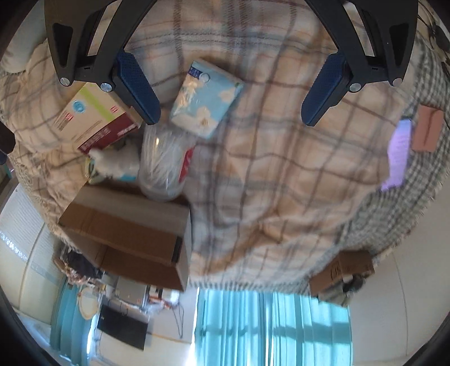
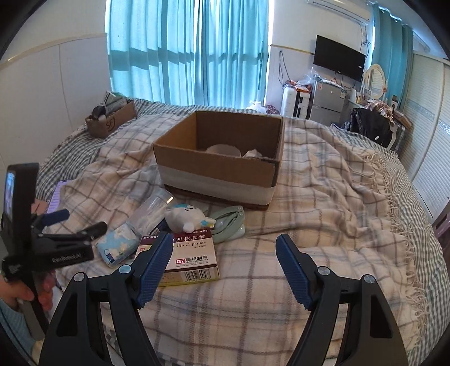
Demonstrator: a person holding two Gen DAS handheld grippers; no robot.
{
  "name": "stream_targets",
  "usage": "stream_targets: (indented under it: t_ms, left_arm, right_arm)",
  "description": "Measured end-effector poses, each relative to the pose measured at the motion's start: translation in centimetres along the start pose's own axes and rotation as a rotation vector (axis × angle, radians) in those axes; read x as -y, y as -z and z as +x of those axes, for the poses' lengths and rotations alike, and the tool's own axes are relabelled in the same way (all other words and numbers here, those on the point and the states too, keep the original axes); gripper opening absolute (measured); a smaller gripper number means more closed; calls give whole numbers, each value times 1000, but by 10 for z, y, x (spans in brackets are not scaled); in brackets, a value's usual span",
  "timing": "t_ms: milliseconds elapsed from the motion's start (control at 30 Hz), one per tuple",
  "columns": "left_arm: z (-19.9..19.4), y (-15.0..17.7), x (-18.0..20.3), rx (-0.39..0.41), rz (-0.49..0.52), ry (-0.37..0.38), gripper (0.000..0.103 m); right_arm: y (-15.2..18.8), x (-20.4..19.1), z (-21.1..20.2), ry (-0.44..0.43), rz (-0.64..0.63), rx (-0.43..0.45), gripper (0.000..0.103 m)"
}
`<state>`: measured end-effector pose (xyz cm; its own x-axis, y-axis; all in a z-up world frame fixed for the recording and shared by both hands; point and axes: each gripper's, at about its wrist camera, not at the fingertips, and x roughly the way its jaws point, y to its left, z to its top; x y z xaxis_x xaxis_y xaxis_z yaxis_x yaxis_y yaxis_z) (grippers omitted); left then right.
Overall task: Organize objects
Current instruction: 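Grasp the blue floral tissue pack with the left gripper, then carry the tissue pack into the box with left while right places the Amoxicillin box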
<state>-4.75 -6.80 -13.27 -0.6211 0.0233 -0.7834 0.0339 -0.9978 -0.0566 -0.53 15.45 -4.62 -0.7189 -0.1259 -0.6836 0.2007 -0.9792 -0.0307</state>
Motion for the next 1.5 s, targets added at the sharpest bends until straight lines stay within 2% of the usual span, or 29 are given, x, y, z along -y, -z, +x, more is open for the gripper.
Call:
stream_targets:
  t_ms: [100,167,233,267,367,433,467,533,567,667,833,933,1100,1300,1367,1500]
  left_arm:
    - [23,8,0,-71,-25,40,101]
    - [38,12,3,-126,-11,11,95]
    - [49,16,5,-170,-7,32,94]
    - [54,17,7,-193,4,39,89]
    - [70,25,22,-272,72,24,84]
    - [70,26,27,-269,98,17,79]
    - [68,27,28,-264,98,15,72]
    - [62,27,25,-250,84,10,62]
    - [59,28,23,-246,71,18,61]
    - [42,27,15,-203,21,39,60]
    - [-1,25,11,-67,-14,31,60]
    - [-13,25,20,-58,10,49,60]
    - [-5,19,40,-57,76,81,60]
    - [3,19,36,-80,51,65,60]
    - [5,20,33,-87,38,61,60]
    - [7,20,28,-96,27,45,60]
  right_arm:
    - [0,0,19,0,6,-38,76]
    - [1,0,31,-10,17,-57,76]
    - [3,-1,42,-16,28,-75,76]
    - [4,-1,47,-20,31,-85,76]
    - [9,-2,61,-36,32,-113,76]
    - [12,-5,68,-38,23,-130,75]
    - [14,-7,71,-39,19,-138,75]
    - [15,-10,75,-44,13,-148,75]
    - [16,-11,76,-45,11,-154,75]
    - [18,-15,79,-58,10,-166,75]
    - [22,-19,84,-75,24,-186,75]
    - [23,-18,93,-98,58,-221,75]
    - [28,-15,100,-127,100,-232,76]
    - [29,-9,112,-180,163,-257,78]
    - [29,-11,118,-176,171,-264,81]
    - [27,-26,129,-160,145,-282,82]
